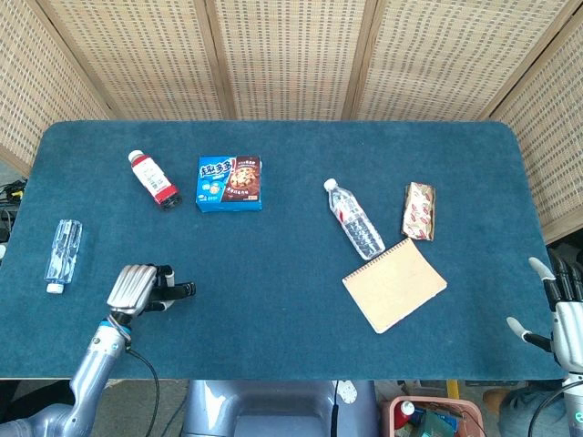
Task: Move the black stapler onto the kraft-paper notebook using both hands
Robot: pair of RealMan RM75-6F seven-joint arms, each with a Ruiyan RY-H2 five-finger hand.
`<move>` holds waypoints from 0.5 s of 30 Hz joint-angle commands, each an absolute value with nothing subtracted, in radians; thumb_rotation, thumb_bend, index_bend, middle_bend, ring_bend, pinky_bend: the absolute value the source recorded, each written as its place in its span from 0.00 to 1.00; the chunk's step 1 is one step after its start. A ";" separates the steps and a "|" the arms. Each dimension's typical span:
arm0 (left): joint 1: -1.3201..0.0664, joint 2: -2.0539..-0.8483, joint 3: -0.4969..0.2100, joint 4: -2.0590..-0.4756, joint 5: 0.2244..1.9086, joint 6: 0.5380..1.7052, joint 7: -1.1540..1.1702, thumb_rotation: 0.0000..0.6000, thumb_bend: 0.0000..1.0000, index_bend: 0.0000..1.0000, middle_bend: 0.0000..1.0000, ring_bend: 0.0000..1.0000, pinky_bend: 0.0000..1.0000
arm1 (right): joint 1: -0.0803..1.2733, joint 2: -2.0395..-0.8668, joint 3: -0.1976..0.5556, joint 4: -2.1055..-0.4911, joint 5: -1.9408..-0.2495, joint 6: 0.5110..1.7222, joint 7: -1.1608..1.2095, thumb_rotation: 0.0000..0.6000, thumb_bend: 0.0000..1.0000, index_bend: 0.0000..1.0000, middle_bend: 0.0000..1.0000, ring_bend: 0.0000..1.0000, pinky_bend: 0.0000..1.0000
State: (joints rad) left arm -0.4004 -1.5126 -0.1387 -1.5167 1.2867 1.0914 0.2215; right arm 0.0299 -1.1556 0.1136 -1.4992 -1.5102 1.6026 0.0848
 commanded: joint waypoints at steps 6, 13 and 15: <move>-0.688 -1.595 -0.295 -1.467 1.092 0.807 0.349 1.00 0.37 0.69 0.63 0.55 0.56 | 0.033 -1.149 0.127 -1.506 -1.462 1.571 0.073 1.00 0.00 0.07 0.00 0.00 0.00; -0.844 -1.685 -0.324 -1.351 0.991 0.703 0.401 1.00 0.37 0.69 0.63 0.55 0.56 | 0.031 -1.145 0.133 -1.510 -1.442 1.564 0.071 1.00 0.00 0.07 0.00 0.00 0.00; -0.885 -1.707 -0.322 -1.323 0.967 0.684 0.426 1.00 0.37 0.69 0.63 0.55 0.56 | 0.031 -1.144 0.135 -1.512 -1.437 1.562 0.068 1.00 0.00 0.07 0.00 0.00 0.00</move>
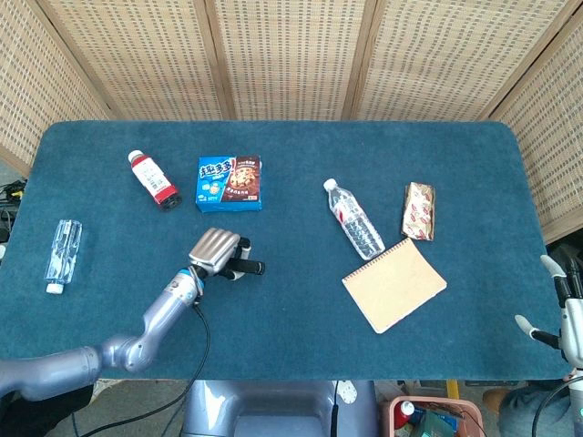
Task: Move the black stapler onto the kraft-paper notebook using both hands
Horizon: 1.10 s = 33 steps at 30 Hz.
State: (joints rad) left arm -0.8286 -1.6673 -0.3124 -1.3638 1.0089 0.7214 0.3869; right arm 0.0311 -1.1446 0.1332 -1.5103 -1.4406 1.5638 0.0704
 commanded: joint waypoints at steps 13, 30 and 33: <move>-1.036 -1.891 -0.307 -1.140 0.937 0.644 0.408 1.00 0.35 0.66 0.57 0.55 0.53 | 0.034 -1.142 0.146 -1.508 -1.392 1.529 0.072 1.00 0.00 0.07 0.00 0.00 0.00; -0.984 -1.628 -0.309 -1.511 0.910 0.789 0.410 1.00 0.00 0.00 0.00 0.00 0.03 | 0.030 -1.142 0.149 -1.504 -1.387 1.529 0.084 1.00 0.00 0.07 0.00 0.00 0.00; -0.931 -1.508 -0.299 -1.621 0.929 0.877 0.433 1.00 0.00 0.00 0.00 0.00 0.00 | 0.032 -1.142 0.146 -1.507 -1.395 1.528 0.077 1.00 0.00 0.07 0.00 0.00 0.00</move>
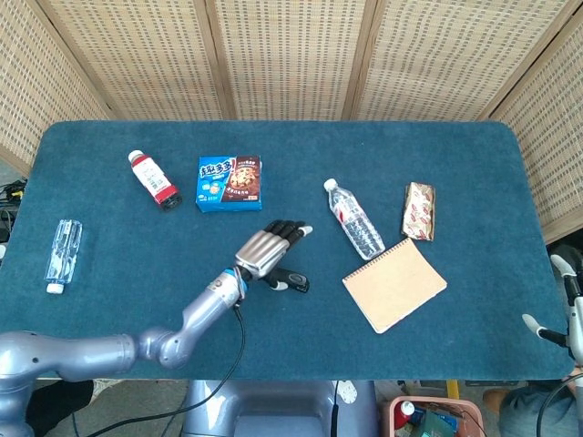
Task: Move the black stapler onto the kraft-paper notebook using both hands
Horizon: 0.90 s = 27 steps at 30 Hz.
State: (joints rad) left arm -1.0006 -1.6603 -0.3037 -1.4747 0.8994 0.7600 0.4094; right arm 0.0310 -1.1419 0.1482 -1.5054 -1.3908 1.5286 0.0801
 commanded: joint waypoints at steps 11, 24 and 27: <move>-0.538 -1.150 -0.130 -1.780 1.045 1.240 0.287 1.00 0.00 0.00 0.00 0.00 0.00 | 0.065 -1.160 0.131 -1.527 -1.429 1.489 0.048 1.00 0.00 0.07 0.00 0.00 0.00; -0.325 -1.071 -0.038 -1.699 1.132 1.389 0.133 1.00 0.00 0.00 0.00 0.00 0.00 | 0.337 -1.037 0.174 -1.747 -1.482 1.098 0.191 1.00 0.00 0.07 0.00 0.00 0.00; -0.314 -1.067 -0.044 -1.685 1.142 1.375 0.095 1.00 0.00 0.00 0.00 0.00 0.00 | 0.449 -1.015 0.223 -1.824 -1.425 0.958 0.163 1.00 0.00 0.07 0.00 0.00 0.00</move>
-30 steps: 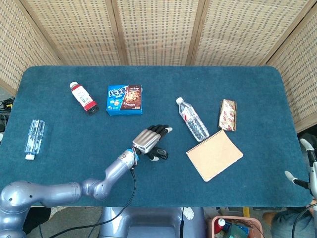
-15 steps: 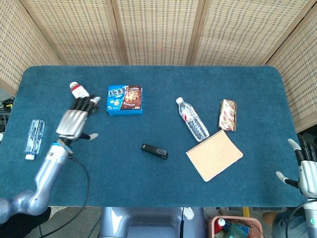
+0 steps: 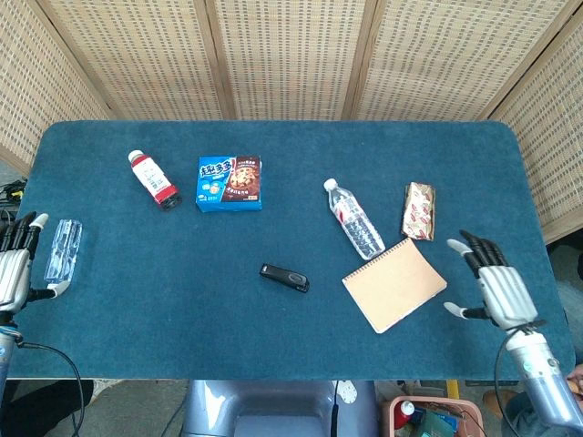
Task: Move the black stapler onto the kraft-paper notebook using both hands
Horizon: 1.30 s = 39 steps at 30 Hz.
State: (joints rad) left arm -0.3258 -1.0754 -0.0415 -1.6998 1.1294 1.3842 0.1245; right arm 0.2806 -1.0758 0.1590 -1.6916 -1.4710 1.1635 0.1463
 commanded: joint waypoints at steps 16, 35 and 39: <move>-0.292 -1.050 -0.076 -1.693 1.181 1.363 0.077 1.00 0.00 0.00 0.00 0.00 0.00 | 0.998 -1.351 0.266 -1.722 -0.693 0.711 -0.241 1.00 0.00 0.07 0.00 0.00 0.00; -0.279 -1.040 -0.107 -1.696 1.188 1.328 0.063 1.00 0.00 0.00 0.00 0.00 0.00 | 1.205 -1.682 0.182 -1.480 -0.377 0.873 -0.518 1.00 0.00 0.07 0.07 0.05 0.21; -0.277 -1.039 -0.113 -1.699 1.191 1.325 0.061 1.00 0.00 0.00 0.00 0.00 0.00 | 1.208 -1.724 0.181 -1.455 -0.369 0.901 -0.541 1.00 0.03 0.10 0.15 0.10 0.29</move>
